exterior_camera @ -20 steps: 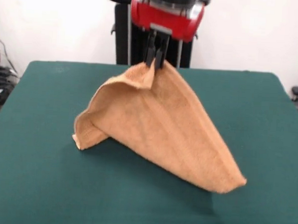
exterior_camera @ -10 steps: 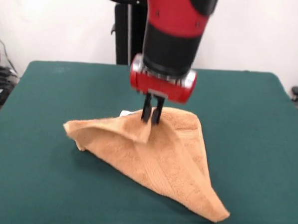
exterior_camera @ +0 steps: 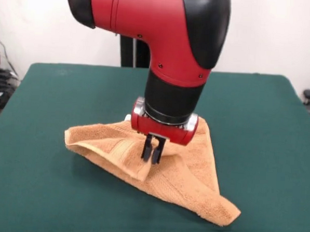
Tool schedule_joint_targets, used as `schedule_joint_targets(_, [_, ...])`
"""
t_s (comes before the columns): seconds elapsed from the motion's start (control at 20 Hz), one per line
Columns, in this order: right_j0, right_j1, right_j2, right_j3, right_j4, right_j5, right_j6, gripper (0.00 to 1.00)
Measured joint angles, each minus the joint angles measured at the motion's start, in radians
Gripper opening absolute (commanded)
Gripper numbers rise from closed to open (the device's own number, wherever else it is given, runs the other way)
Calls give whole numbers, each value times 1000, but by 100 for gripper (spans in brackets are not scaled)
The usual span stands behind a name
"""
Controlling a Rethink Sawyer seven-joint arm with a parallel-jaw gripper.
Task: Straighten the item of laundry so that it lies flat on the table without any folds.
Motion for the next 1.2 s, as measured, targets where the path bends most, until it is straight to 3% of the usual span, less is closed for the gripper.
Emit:
schedule_joint_targets(0.4, [-13, 30, 3, -132, -7, 19, 0, 0])
schedule_joint_targets(0.7, [-50, 142, 23, -367, -10, 154, 0, 0])
schedule_joint_targets(0.9, [-75, 290, 54, -631, -18, 329, 0, 0])
schedule_joint_targets(1.2, [-83, 394, 90, -794, -44, 399, 0, 0])
